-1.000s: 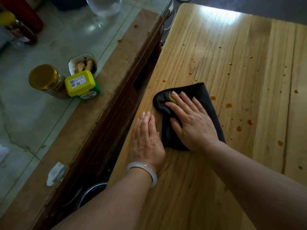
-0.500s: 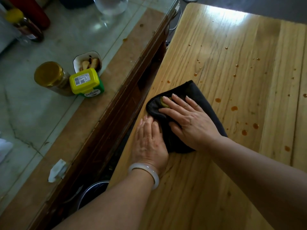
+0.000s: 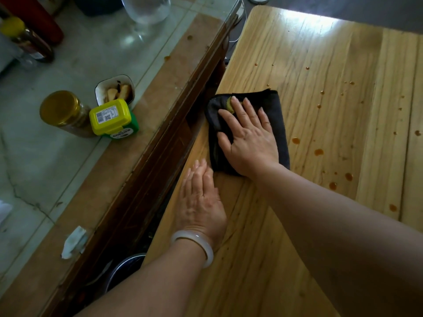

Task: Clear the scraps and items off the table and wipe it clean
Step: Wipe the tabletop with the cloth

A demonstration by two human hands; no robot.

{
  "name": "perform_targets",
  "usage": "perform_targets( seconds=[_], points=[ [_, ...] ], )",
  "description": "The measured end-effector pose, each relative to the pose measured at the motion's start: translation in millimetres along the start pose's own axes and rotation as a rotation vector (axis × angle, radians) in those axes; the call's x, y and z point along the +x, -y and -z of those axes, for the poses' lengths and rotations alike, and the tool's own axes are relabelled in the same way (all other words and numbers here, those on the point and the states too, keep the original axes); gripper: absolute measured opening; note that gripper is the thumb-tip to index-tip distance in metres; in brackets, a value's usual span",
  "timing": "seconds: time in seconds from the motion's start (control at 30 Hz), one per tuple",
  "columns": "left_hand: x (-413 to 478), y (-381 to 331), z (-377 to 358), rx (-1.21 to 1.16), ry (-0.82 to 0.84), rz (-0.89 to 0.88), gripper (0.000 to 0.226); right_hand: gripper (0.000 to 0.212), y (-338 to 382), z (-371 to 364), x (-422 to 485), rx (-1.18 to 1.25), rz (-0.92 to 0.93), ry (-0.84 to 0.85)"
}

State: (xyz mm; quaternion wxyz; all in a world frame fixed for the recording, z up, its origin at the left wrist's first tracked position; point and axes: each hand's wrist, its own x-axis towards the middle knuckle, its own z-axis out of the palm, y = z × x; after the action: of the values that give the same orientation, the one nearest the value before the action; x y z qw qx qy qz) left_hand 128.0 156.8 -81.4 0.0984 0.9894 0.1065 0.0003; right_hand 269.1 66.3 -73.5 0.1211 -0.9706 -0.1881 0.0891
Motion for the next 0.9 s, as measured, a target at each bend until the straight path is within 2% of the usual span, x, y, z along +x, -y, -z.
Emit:
perform_targets(
  seconds=[0.2, 0.47, 0.67, 0.9],
  points=[
    [-4, 0, 1, -0.003, -0.004, 0.003, 0.050, 0.055, 4, -1, -20, 0.056, -0.047, -0.008],
    [-3, 2, 0, -0.061, -0.023, -0.026, 0.059, 0.056, 1, -9, -98, 0.091, -0.059, -0.025],
    [-3, 3, 0, -0.084, -0.040, -0.020, 0.050, 0.054, -6, -18, -151, 0.049, -0.023, -0.014],
    [0, 4, -1, -0.080, -0.022, -0.015, 0.050, 0.056, -17, -16, -141, 0.010, 0.023, -0.023]
  ],
)
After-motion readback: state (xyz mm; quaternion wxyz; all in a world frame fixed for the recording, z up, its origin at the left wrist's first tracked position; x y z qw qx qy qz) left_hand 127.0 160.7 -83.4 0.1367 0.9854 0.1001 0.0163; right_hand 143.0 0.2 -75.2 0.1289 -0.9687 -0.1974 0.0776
